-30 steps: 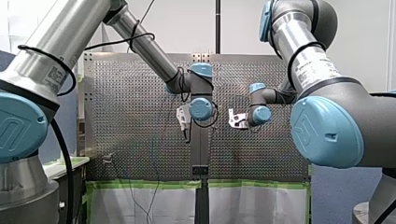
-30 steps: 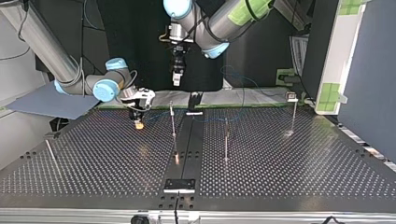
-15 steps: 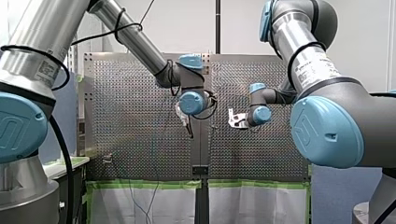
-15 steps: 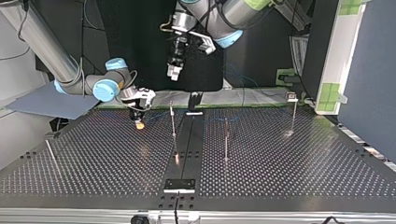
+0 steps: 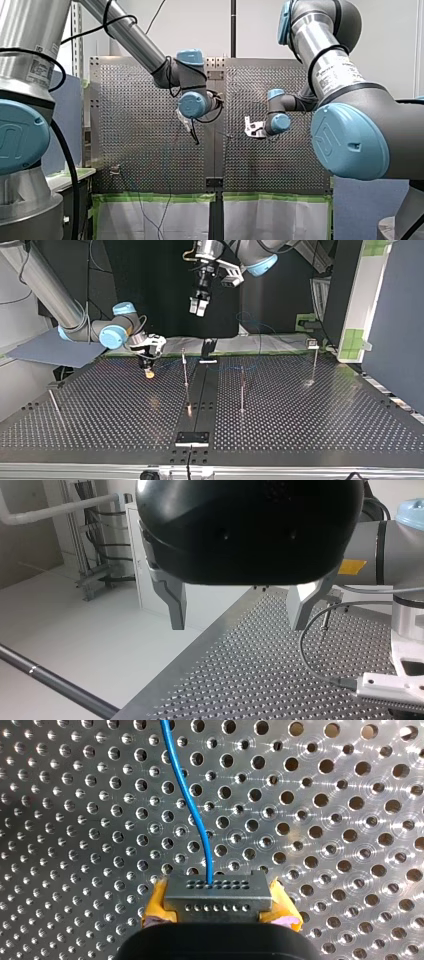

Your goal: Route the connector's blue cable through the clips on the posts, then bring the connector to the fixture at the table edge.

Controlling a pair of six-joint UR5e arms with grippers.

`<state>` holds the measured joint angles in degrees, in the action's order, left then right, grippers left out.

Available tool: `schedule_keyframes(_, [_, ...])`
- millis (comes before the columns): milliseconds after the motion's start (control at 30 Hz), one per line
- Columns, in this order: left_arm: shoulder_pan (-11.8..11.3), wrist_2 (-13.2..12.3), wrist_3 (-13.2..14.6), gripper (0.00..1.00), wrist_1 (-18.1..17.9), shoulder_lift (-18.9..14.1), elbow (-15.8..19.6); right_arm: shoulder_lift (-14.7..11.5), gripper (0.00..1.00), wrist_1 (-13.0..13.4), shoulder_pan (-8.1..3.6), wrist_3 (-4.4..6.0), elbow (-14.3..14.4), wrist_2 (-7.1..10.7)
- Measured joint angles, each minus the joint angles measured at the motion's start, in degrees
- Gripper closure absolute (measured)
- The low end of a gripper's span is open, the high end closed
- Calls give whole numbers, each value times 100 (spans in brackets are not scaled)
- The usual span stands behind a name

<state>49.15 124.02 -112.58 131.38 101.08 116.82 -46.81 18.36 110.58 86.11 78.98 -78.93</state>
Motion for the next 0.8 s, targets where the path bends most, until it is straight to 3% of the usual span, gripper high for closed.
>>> schedule_keyframes(200, [0, 63, -8, 0, -2, -128, 294, 0, 100, -6, -1, -3, 0, 0])
schedule_keyframes(800, [7, 48, -81, 0, 0, -65, 1080, 1, 100, -7, -4, -1, 0, 0])
